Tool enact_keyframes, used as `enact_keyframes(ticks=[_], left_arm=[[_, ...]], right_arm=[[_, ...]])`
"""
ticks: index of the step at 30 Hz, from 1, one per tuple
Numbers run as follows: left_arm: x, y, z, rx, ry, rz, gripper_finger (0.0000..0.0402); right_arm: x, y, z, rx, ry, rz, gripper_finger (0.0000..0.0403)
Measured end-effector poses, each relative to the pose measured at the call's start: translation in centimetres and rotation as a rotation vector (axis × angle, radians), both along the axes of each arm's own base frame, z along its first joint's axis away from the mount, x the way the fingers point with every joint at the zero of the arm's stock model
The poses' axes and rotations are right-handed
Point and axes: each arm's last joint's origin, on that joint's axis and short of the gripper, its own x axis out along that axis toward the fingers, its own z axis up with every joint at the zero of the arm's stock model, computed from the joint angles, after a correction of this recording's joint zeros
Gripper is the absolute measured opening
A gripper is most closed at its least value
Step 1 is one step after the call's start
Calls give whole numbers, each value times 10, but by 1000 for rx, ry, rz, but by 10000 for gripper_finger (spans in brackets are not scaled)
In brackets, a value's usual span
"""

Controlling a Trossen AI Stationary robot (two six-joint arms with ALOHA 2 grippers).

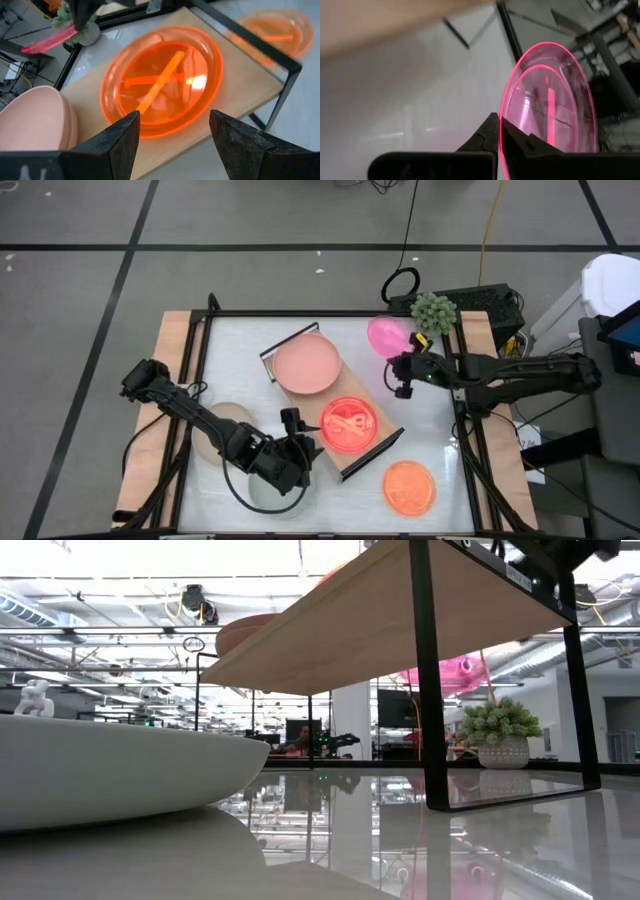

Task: Place and stack plates onto a shelf
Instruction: Stack the small pink plate on top of the small orange plate on the shelf

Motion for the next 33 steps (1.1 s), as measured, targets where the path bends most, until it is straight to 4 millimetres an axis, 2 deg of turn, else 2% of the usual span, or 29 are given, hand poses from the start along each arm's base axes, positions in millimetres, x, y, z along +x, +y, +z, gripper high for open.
enact_keyframes(ticks=[7, 13, 18, 21, 25, 33], left_arm=[[-9, 6, 17, -64, -55, 39, 246], [-20, 7, 26, -53, -69, 70, 246], [-35, 4, 38, -74, -114, 96, 245], [-43, 3, 41, -104, -116, 118, 232], [-50, -1, 39, -126, -105, 135, 196], [-58, -10, 40, -107, -116, 116, 140]], right_arm=[[11, 33, 42, -69, -38, 79, 0], [31, 66, 83, -81, -23, 193, 0], [51, 98, 105, -105, 42, 279, 0], [60, 117, 114, -115, 69, 334, 0], [68, 136, 120, -130, 106, 390, 0], [68, 166, 119, -154, 155, 492, 0]])
